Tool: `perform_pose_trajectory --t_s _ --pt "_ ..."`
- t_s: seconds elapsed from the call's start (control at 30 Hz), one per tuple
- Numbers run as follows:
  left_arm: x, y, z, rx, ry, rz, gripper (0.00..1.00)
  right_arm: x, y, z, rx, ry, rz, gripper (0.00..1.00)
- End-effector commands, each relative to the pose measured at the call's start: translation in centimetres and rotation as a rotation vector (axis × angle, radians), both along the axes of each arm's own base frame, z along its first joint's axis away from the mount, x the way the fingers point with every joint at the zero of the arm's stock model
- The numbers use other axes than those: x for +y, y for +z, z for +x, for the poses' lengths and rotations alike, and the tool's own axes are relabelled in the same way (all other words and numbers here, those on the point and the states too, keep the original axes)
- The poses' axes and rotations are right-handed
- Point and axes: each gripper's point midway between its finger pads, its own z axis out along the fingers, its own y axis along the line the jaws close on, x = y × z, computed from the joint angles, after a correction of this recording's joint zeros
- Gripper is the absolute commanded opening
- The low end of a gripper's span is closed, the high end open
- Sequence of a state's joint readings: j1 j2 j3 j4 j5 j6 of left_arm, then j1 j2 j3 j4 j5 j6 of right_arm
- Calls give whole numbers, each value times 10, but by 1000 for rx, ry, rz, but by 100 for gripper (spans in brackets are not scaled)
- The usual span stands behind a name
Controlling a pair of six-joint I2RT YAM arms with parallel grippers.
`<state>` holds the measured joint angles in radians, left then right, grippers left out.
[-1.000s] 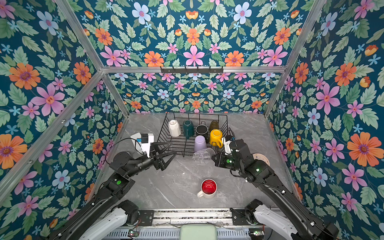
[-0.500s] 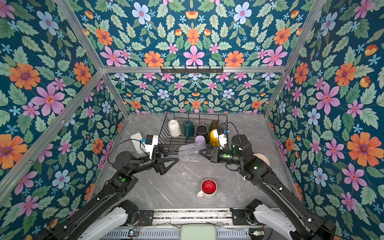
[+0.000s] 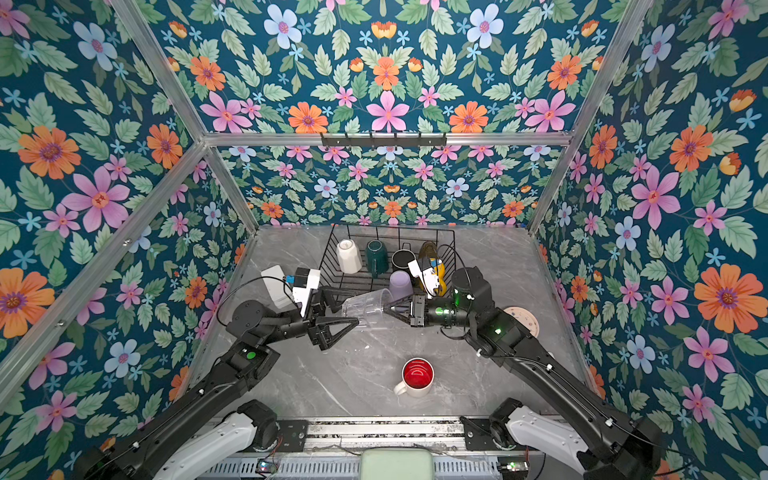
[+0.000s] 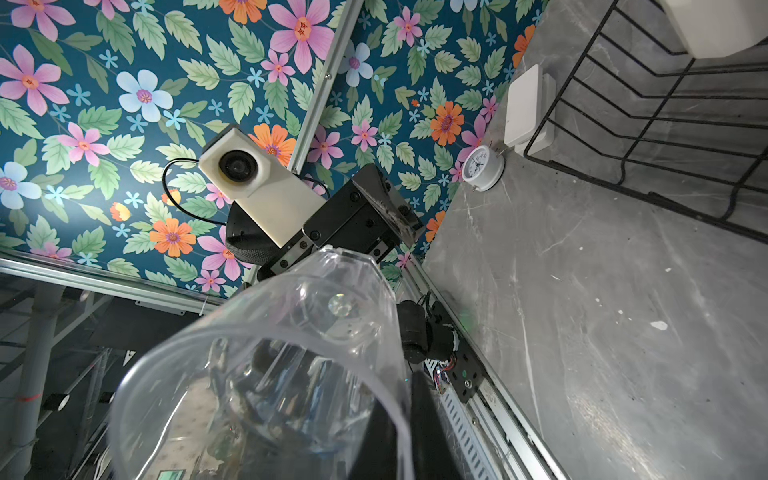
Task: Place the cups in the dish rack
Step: 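Close the left gripper on the clear cup body beside the right gripper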
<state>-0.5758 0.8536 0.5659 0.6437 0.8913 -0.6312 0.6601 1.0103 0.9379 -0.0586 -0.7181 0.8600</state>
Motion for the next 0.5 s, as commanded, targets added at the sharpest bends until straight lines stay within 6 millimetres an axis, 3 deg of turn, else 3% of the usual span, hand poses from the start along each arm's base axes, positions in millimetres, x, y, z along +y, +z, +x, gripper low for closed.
perform_pose_trajectory --t_s 0.0,0.47 --pt "0 10 -6 -26 -35 -33 99 9 23 -5 -60 52 71 0" --pt "-2 14 -14 -32 -101 -61 98 26 26 -4 -39 120 117 0"
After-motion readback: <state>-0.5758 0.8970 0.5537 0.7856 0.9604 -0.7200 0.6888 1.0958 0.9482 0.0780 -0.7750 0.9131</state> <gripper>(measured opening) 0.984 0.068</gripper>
